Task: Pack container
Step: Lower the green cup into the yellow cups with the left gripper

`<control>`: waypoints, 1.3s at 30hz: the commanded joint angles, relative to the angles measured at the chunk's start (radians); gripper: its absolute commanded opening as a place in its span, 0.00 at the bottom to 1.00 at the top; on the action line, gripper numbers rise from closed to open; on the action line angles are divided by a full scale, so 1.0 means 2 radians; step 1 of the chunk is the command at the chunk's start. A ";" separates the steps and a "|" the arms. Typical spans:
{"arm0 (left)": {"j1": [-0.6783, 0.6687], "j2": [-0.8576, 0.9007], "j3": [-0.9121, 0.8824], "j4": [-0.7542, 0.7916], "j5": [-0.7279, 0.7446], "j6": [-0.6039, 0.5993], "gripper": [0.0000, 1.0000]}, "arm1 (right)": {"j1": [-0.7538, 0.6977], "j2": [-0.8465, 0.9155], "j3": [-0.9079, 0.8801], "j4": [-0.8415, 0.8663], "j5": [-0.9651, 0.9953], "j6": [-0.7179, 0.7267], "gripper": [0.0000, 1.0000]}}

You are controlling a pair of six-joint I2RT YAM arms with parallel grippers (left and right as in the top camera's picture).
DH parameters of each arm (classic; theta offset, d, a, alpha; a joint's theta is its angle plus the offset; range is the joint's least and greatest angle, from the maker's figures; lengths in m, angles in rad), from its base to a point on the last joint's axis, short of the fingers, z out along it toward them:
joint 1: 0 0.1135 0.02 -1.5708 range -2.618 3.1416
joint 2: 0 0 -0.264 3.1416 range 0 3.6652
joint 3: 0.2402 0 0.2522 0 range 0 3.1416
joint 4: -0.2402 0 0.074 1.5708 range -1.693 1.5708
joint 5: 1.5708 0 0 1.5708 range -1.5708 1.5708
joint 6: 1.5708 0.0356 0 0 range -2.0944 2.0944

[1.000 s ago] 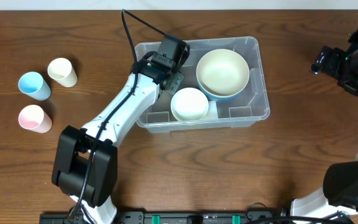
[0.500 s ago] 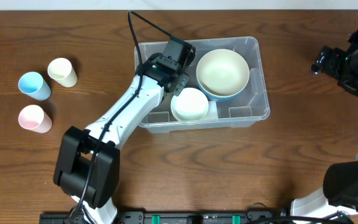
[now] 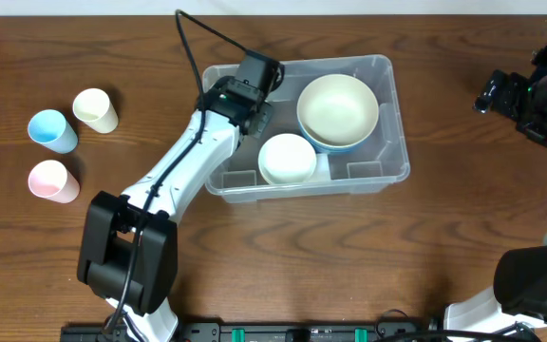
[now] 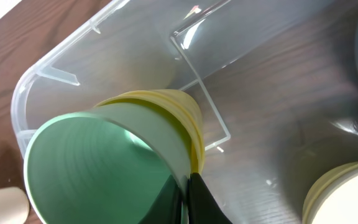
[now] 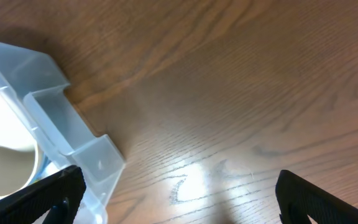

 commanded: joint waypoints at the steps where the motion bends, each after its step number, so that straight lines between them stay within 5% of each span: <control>1: 0.011 0.006 0.006 -0.003 -0.019 -0.015 0.07 | -0.001 -0.003 0.006 0.000 0.000 0.006 0.99; 5: 0.011 0.006 0.006 -0.002 -0.019 -0.015 0.11 | -0.001 -0.003 0.006 0.000 0.000 0.006 0.99; 10: 0.011 0.006 0.006 -0.002 -0.019 -0.015 0.50 | -0.001 -0.003 0.006 0.000 0.000 0.006 0.99; 13: 0.010 0.006 0.006 -0.002 -0.019 -0.015 0.63 | -0.001 -0.003 0.006 0.000 0.000 0.005 0.99; 27: -0.004 -0.003 0.009 0.001 -0.019 -0.015 0.81 | -0.001 -0.003 0.006 0.000 0.000 0.006 0.99; 39: -0.010 -0.034 0.010 -0.040 -0.019 -0.043 0.84 | -0.001 -0.003 0.006 0.000 0.000 0.006 0.99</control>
